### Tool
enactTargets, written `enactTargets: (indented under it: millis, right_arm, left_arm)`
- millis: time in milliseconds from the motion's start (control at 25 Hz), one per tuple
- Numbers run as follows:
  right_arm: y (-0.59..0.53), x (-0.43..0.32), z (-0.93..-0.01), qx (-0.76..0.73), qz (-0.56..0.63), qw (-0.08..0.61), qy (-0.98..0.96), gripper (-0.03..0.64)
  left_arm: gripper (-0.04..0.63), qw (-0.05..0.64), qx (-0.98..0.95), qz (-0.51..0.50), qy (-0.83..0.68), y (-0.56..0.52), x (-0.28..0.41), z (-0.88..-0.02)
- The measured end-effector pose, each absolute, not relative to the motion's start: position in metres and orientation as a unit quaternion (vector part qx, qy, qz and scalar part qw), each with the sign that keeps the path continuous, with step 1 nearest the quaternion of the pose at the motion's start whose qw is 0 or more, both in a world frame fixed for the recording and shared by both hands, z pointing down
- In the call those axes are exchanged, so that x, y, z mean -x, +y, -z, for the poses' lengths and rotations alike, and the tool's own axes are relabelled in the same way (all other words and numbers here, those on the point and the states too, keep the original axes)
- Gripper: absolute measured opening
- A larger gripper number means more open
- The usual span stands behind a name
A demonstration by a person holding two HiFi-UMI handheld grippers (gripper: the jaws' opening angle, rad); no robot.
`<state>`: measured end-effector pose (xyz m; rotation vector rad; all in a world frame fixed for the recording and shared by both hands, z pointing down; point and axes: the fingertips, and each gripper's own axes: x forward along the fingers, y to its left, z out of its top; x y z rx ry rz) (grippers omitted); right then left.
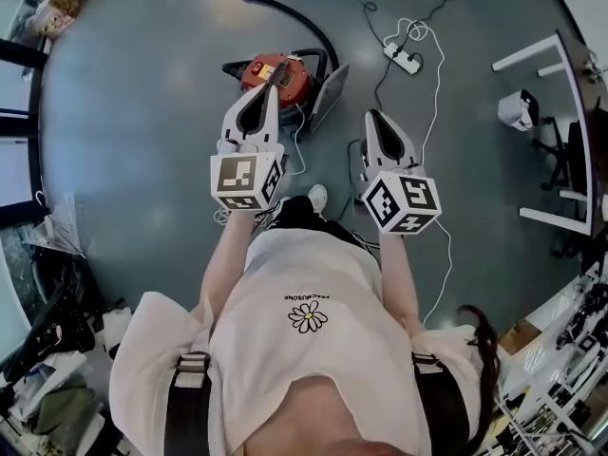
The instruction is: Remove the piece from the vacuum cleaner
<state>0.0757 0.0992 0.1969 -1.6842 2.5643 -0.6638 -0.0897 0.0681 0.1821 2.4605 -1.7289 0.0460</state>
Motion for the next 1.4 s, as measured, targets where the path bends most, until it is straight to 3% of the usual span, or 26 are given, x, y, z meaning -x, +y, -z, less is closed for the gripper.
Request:
enactTargets:
  millis: [320,600,720,880,1120,1200,1240,1280,1400]
  right_arm:
    - [0.035,-0.077,-0.194,0.525,0.226,0.020,0.820,0.013]
    - [-0.023,-0.098,-0.183,0.577,0.223,0.076,0.782,0.012]
    - [-0.042,-0.102,-0.200,0.589,0.230,0.064,0.772,0.012]
    - [-0.064,-0.094,-0.250,0.565,0.248,0.000,0.787,0.012]
    - [-0.109,-0.098,-0.349,0.539,0.306,0.008,0.785,0.012]
    - [-0.120,-0.090,-0.400,0.511,0.347,-0.022,0.786,0.014]
    - [-0.125,-0.086,-0.427,0.500,0.364,-0.049,0.784,0.025]
    - [-0.131,-0.083,-0.453,0.493,0.378,-0.077,0.780,0.112]
    - [-0.152,-0.077,-0.536,0.486,0.430,-0.119,0.751,0.167]
  left_arm:
    - [0.005,0.080,-0.820,-0.037,-0.566,0.002,0.081,-0.204]
    - [0.005,0.085,-0.821,-0.051,-0.563,-0.061,0.089,-0.222]
    - [0.005,0.100,-0.819,-0.077,-0.560,-0.080,0.091,-0.247]
    - [0.005,0.124,-0.816,-0.128,-0.550,-0.103,0.084,-0.301]
    - [0.005,0.154,-0.804,-0.289,-0.497,-0.133,0.068,-0.454]
    - [0.005,0.163,-0.801,-0.325,-0.475,-0.136,0.065,-0.503]
    - [0.005,0.173,-0.798,-0.337,-0.468,-0.136,0.065,-0.526]
    - [0.005,0.186,-0.794,-0.347,-0.463,-0.136,0.064,-0.549]
    - [0.005,0.204,-0.790,-0.376,-0.440,-0.135,0.058,-0.606]
